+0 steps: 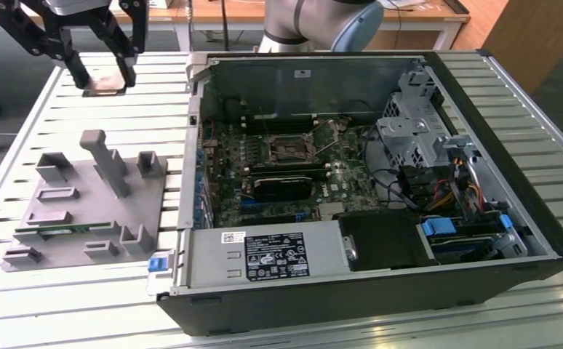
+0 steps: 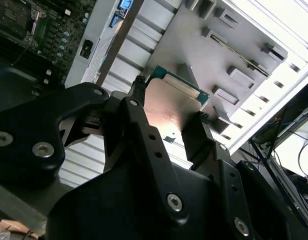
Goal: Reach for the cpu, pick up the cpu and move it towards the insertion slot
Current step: 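Pick up the cpu and move it towards the insertion slot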
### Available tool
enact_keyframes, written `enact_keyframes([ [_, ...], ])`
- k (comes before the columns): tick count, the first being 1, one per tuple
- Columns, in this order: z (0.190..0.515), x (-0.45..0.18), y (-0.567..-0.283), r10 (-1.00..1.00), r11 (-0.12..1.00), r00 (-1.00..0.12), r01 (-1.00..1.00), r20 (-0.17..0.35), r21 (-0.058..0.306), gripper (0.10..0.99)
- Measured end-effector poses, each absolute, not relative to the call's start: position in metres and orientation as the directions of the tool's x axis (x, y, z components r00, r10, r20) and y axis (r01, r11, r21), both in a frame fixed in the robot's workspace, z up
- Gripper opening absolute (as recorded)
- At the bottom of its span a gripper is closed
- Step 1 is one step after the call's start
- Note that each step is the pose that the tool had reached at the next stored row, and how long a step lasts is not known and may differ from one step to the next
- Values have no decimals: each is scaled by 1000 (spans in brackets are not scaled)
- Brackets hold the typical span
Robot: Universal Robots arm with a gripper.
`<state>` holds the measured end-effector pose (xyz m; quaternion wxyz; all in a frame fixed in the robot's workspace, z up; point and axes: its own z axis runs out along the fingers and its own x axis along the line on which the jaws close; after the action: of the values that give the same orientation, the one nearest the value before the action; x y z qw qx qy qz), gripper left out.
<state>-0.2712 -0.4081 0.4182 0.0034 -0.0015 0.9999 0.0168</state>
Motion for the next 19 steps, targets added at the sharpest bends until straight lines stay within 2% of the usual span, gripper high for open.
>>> enact_keyframes([
  [19,418,-239,-408,-3,999,-1000,-3,-7,34,541],
])
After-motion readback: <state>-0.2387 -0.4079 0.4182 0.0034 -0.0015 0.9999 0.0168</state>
